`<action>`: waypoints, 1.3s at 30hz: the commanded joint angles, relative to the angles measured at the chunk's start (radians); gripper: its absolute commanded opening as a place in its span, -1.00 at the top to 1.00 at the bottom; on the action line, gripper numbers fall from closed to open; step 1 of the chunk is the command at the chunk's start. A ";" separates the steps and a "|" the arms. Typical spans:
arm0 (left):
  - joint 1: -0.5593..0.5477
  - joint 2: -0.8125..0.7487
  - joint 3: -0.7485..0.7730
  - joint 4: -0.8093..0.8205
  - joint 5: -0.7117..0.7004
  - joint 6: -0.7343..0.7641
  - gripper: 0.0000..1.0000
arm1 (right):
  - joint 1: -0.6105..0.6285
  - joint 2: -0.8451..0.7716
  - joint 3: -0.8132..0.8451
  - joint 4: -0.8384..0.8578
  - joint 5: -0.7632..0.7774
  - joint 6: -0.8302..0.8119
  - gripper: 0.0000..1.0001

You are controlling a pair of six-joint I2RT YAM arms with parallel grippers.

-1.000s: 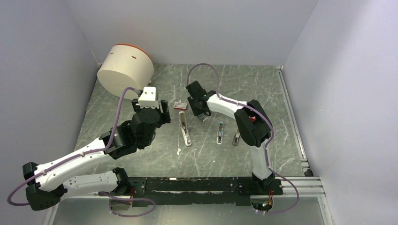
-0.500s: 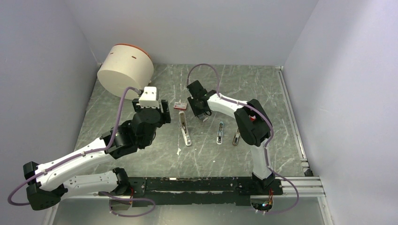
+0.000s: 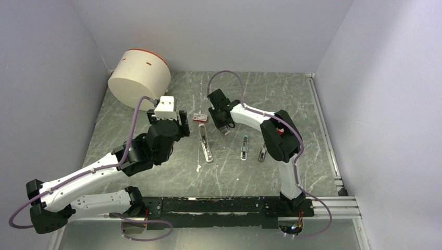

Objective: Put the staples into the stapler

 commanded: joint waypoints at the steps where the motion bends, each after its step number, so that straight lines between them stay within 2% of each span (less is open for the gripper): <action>1: 0.005 -0.002 0.030 0.028 -0.012 0.012 -0.49 | -0.006 -0.035 0.000 0.008 0.005 0.005 0.32; 27: 0.007 -0.008 0.033 0.019 -0.008 0.005 -0.49 | -0.004 -0.137 -0.069 0.016 -0.021 0.078 0.36; 32: 0.007 -0.017 0.030 0.021 -0.005 0.002 -0.49 | 0.026 -0.221 -0.162 0.008 0.005 0.164 0.35; 39: 0.007 -0.031 0.025 0.018 0.007 -0.003 -0.48 | 0.094 -0.373 -0.344 -0.016 0.080 0.413 0.34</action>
